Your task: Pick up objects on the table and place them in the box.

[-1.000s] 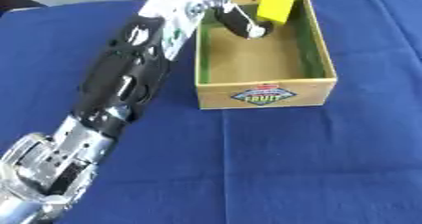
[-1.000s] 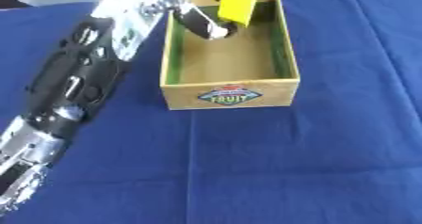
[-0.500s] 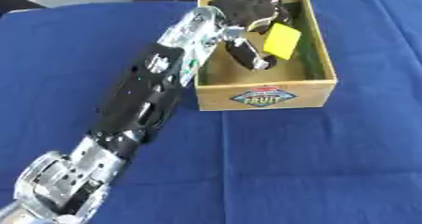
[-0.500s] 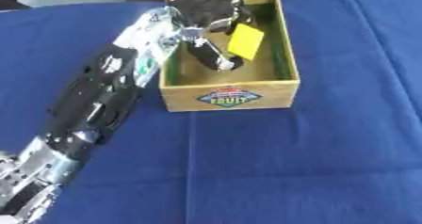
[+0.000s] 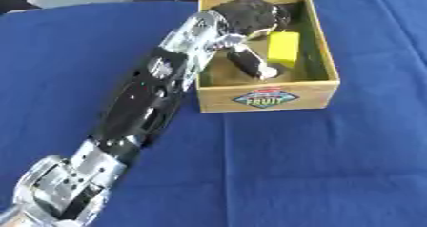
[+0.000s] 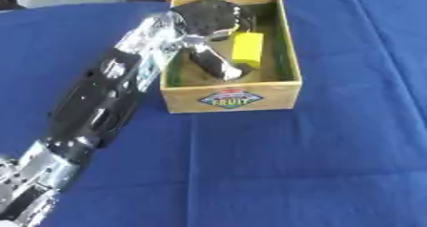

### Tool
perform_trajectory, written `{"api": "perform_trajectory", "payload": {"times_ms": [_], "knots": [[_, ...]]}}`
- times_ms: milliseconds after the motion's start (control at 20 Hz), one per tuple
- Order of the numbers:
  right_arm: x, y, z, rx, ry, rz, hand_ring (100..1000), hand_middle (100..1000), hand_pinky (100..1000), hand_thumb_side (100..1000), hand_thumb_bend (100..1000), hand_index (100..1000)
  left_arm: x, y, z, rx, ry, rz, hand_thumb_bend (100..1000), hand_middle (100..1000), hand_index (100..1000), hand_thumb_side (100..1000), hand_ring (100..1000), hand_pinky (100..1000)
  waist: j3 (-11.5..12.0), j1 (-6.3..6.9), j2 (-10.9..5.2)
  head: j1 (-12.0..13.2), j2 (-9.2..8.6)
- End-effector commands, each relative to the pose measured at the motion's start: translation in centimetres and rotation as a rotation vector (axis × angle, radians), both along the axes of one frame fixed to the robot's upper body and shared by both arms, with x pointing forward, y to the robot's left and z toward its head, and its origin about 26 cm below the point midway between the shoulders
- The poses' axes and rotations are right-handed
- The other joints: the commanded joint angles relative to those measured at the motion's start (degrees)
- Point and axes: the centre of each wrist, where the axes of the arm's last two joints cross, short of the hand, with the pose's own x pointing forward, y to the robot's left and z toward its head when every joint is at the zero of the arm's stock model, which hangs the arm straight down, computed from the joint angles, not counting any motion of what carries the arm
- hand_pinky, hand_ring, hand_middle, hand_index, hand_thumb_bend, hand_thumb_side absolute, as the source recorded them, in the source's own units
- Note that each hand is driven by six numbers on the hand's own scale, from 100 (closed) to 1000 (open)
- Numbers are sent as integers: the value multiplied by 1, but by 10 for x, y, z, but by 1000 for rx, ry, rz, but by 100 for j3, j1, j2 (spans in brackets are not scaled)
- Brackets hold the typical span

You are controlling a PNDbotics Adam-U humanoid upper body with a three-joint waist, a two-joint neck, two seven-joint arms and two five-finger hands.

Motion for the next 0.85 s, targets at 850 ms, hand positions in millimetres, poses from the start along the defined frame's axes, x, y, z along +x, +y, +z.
{"api": "perform_trajectory", "payload": {"times_ms": [850], "knots": [[-7, -6, 3, -9, -11, -31, 677, 538, 691, 1000, 100, 772, -42, 73, 73, -482, -367, -1, 384, 588, 793, 699, 619, 482, 240, -91, -302, -266, 112]]}}
